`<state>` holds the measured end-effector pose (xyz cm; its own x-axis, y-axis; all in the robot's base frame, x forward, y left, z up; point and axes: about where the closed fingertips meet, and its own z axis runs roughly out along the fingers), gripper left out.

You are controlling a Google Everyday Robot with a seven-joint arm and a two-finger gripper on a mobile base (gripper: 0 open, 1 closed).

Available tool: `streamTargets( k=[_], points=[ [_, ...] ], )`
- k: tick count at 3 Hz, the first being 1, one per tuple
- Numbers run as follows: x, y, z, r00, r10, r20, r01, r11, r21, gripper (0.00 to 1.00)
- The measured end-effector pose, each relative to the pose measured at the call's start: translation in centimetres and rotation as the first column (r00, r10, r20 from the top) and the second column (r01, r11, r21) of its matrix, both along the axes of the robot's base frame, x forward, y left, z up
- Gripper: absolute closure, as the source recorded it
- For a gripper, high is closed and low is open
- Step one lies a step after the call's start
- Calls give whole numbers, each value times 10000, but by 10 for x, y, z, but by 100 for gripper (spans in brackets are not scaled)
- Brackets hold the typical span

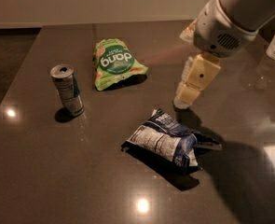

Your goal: Pick redbull can

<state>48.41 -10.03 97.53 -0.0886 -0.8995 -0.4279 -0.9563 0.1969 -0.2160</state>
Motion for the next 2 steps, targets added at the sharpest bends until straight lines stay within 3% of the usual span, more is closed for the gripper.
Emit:
streamTargets(
  k=[2],
  points=[
    [23, 102, -15, 9942, 1079, 40, -1078, 9903, 873, 0]
  ],
)
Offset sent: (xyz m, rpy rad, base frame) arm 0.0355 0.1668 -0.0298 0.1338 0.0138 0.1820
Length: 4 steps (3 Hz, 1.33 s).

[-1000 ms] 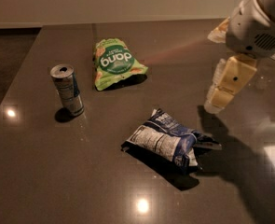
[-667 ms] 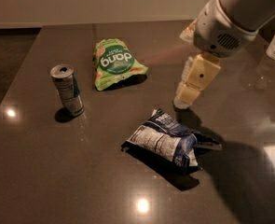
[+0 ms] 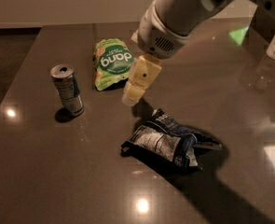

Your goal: Pick redbull can

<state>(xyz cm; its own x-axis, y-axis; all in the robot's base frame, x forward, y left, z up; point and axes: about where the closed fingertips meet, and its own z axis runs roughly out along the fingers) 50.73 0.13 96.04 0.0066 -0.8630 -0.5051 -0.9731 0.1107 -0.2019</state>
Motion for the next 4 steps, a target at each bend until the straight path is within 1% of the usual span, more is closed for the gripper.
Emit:
streamTargets(
  k=[1, 2, 4],
  points=[
    [9, 44, -11, 9988, 457, -193, -451, 9986, 282, 0],
    [18, 80, -23, 9964, 722, -452, -702, 9966, 433, 0],
    [24, 131, -41, 9915, 996, -834, -942, 9934, 656, 0]
  ],
)
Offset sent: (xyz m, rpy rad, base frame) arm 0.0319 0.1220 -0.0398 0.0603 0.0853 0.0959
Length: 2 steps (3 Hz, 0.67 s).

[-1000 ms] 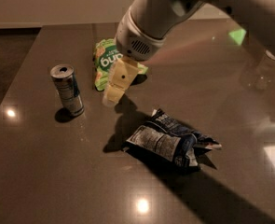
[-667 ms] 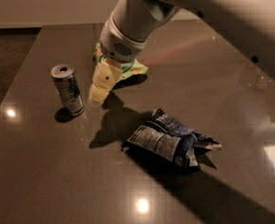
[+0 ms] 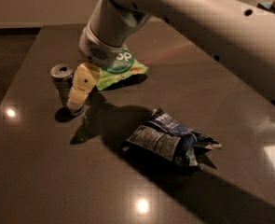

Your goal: Pick redbull can

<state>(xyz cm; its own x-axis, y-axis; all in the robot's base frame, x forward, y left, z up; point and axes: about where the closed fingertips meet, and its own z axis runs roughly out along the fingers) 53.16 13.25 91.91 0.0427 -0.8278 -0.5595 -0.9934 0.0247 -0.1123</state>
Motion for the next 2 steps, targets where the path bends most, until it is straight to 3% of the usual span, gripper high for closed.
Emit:
streamTargets(
  k=[1, 2],
  points=[
    [-3, 17, -1, 9998, 184, -67, -183, 9997, 138, 0],
    [-7, 32, -2, 9990, 424, -152, -422, 9990, 141, 16]
  ],
)
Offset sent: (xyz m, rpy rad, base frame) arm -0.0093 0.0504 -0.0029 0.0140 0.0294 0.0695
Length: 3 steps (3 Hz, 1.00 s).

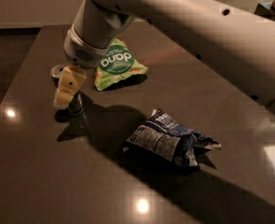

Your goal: Pick redbull can

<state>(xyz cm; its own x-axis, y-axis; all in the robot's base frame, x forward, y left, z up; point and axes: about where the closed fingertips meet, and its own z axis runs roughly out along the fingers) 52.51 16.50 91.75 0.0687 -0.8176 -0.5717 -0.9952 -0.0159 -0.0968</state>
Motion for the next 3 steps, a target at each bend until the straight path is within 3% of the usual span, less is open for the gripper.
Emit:
streamTargets(
  k=[2, 3],
  points=[
    [-9, 9, 20, 9953, 453, -859, -387, 9963, 772, 78],
    [-8, 2, 46, 9944, 640, -844, -541, 9919, 1153, 99]
  ],
)
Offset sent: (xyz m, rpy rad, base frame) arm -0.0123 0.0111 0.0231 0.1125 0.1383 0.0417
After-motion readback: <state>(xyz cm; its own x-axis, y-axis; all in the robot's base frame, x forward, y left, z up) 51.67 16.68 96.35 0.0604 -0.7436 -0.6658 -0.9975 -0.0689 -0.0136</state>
